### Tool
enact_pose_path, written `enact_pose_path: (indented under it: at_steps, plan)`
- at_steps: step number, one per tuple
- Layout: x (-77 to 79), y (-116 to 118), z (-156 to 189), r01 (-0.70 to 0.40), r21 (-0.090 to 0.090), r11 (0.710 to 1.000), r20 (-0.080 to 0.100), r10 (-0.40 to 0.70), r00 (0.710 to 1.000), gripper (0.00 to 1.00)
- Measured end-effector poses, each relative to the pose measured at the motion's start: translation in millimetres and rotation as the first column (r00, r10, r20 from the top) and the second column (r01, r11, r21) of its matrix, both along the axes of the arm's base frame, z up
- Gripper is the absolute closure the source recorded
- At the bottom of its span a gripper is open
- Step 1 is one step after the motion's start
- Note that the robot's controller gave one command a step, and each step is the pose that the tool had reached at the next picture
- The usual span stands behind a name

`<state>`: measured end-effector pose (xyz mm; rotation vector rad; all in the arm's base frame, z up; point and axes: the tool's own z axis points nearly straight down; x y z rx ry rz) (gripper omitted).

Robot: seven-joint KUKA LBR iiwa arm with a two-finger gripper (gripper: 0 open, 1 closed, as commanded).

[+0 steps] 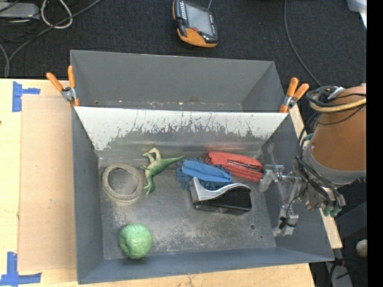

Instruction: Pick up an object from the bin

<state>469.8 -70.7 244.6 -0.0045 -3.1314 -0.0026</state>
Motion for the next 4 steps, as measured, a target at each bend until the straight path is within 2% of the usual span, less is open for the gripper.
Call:
enact_pose_path:
  at_steps: [1,2,3,4]
  plan:
    - [1.3,1,4,-0.004,-0.001,1.0,0.009,0.004,1.0,0.0]
    - [52.7,41,-130,0.085,0.0,0.996,0.01,-0.085,0.996,0.0]
    - [53.7,39,-99,0.12,-0.001,0.993,0.013,-0.12,0.993,0.0]
    - [68.7,45,-148,0.083,0.001,0.997,0.006,-0.083,0.997,0.0]
